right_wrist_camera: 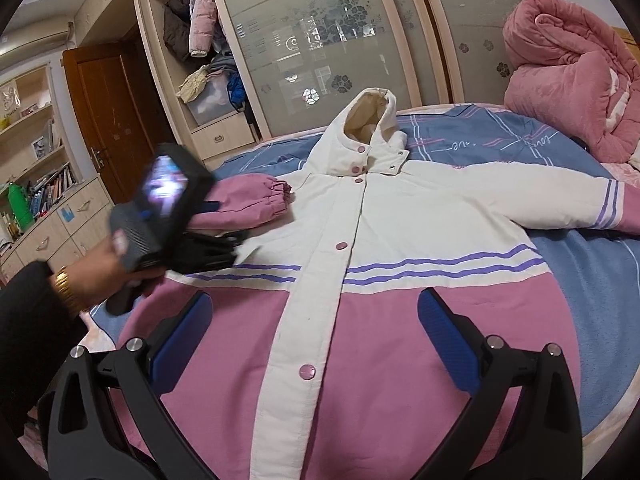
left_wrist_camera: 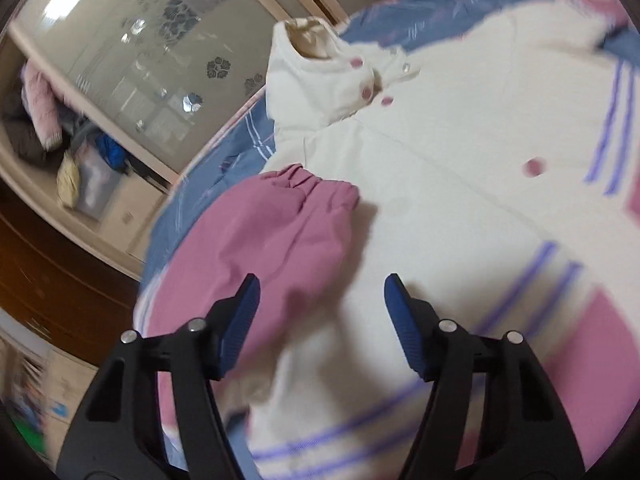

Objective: Fold large clothes
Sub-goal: 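Grasp the folded sleeve and jacket side with the left tool, fold inward toward the buttons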

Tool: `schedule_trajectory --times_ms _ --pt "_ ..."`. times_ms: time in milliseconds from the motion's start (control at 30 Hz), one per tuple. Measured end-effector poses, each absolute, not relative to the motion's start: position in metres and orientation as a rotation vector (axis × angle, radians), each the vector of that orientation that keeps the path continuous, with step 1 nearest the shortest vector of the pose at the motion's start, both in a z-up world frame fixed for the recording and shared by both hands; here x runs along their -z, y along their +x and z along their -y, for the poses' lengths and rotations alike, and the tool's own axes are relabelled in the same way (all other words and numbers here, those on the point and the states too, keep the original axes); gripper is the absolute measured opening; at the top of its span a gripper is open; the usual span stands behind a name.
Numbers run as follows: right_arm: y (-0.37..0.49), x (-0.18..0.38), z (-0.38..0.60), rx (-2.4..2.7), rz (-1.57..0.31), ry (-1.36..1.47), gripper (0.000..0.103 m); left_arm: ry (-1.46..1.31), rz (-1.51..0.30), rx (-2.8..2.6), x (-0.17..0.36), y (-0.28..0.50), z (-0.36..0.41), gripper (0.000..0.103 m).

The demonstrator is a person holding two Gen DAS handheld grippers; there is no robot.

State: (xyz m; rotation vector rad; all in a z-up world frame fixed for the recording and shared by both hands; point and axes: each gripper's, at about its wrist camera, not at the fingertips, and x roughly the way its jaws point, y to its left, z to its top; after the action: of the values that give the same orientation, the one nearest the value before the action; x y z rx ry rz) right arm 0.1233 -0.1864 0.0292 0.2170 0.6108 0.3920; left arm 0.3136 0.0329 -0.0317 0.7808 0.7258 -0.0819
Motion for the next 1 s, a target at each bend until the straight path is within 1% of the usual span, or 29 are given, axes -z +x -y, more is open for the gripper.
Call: schedule_trajectory --times_ms 67,100,133,167,200,267,300,367,533,667,733,800,833,867,900,1000 --pt "0.124 -0.029 0.186 -0.399 -0.617 0.219 0.102 0.833 -0.747 0.050 0.041 0.327 -0.030 0.067" --pt "0.123 -0.029 0.186 -0.400 -0.617 0.220 0.102 0.843 -0.764 0.041 0.045 0.334 -0.030 0.064" --pt "0.123 -0.029 0.186 -0.400 -0.616 0.220 0.102 0.833 -0.794 0.024 0.050 0.344 -0.031 0.059" --pt "0.123 -0.029 0.188 -0.398 -0.616 0.223 0.102 0.827 -0.810 0.020 0.052 0.348 -0.032 0.040" --pt "0.124 -0.030 0.190 -0.397 -0.616 0.229 0.102 0.823 -0.826 0.016 0.054 0.352 -0.031 0.025" --pt "0.124 -0.031 0.194 -0.397 -0.614 0.244 0.102 0.807 -0.810 0.018 0.050 0.355 -0.027 0.014" --pt "0.124 -0.032 0.196 -0.398 -0.613 0.250 0.102 0.793 -0.779 0.011 0.043 0.355 -0.023 0.011" --pt "0.124 -0.033 0.198 -0.396 -0.610 0.253 0.102 0.745 -0.728 0.010 0.026 0.354 -0.018 0.009" --pt "0.124 -0.033 0.205 -0.386 -0.604 0.267 0.102 0.587 -0.613 0.128 -0.015 0.347 0.012 0.009" --pt "0.124 -0.034 0.209 -0.379 -0.601 0.279 0.102 0.526 -0.560 0.216 -0.023 0.343 0.049 0.010" --pt "0.124 -0.033 0.210 -0.378 -0.604 0.279 0.102 0.466 -0.609 0.266 -0.015 0.349 0.065 0.012" --pt "0.124 -0.033 0.211 -0.377 -0.605 0.280 0.102 0.439 -0.652 0.278 0.002 0.355 0.080 0.024" --pt "0.124 -0.033 0.212 -0.376 -0.606 0.282 0.102 0.428 -0.663 0.276 0.008 0.357 0.085 0.035" --pt "0.125 -0.033 0.213 -0.376 -0.607 0.285 0.102 0.403 -0.682 0.274 0.016 0.360 0.088 0.072" --pt "0.125 -0.033 0.213 -0.376 -0.606 0.287 0.102 0.373 -0.688 0.270 0.022 0.363 0.089 0.101" --pt "0.125 -0.033 0.216 -0.372 -0.608 0.291 0.102 0.323 -0.734 0.266 0.035 0.362 0.093 0.101"
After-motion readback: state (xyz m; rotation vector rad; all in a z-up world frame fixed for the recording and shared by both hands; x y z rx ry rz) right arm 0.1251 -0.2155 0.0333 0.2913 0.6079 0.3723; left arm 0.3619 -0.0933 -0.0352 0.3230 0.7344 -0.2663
